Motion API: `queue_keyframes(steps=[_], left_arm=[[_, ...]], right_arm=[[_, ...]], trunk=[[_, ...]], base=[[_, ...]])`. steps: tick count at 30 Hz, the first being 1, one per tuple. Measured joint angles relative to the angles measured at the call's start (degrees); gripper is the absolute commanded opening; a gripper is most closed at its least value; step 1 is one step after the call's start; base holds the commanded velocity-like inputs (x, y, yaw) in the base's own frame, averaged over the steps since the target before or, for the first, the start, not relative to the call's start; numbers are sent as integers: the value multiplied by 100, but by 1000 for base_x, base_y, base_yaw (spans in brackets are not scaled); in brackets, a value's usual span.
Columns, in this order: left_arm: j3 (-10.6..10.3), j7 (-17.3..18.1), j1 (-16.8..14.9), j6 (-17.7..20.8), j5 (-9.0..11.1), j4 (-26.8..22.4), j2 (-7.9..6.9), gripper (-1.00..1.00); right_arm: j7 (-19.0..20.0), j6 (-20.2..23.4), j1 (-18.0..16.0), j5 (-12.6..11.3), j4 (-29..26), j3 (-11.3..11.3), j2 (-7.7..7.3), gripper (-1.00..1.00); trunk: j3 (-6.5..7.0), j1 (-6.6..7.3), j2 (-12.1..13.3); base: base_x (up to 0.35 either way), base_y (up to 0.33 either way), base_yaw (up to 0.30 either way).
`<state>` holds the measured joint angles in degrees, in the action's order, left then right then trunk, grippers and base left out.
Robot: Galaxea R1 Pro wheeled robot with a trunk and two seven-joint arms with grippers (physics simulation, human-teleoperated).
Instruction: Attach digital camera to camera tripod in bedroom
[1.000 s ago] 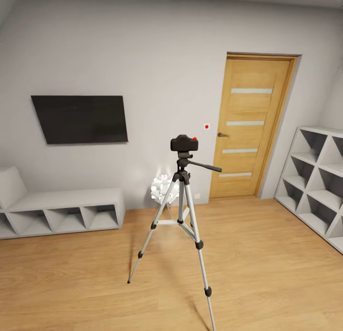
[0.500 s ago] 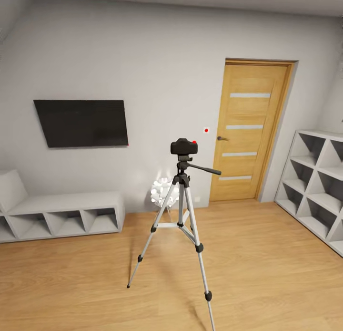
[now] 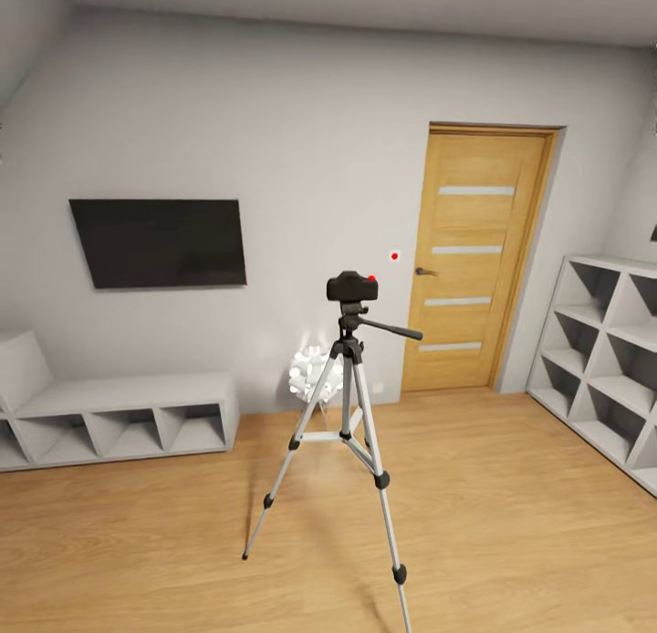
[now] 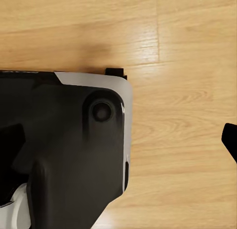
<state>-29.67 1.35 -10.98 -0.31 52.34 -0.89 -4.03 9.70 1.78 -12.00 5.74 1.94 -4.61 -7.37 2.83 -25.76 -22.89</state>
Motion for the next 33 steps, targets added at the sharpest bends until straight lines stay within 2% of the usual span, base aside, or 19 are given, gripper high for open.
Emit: queue_keyframes(steps=[33], left_arm=[[0,0,1,4,0,0,0,100]], right_arm=[[-7,-30,0,16,-7,0,19,100]], trunk=[[275,0,0]], base=[[0,0,0]])
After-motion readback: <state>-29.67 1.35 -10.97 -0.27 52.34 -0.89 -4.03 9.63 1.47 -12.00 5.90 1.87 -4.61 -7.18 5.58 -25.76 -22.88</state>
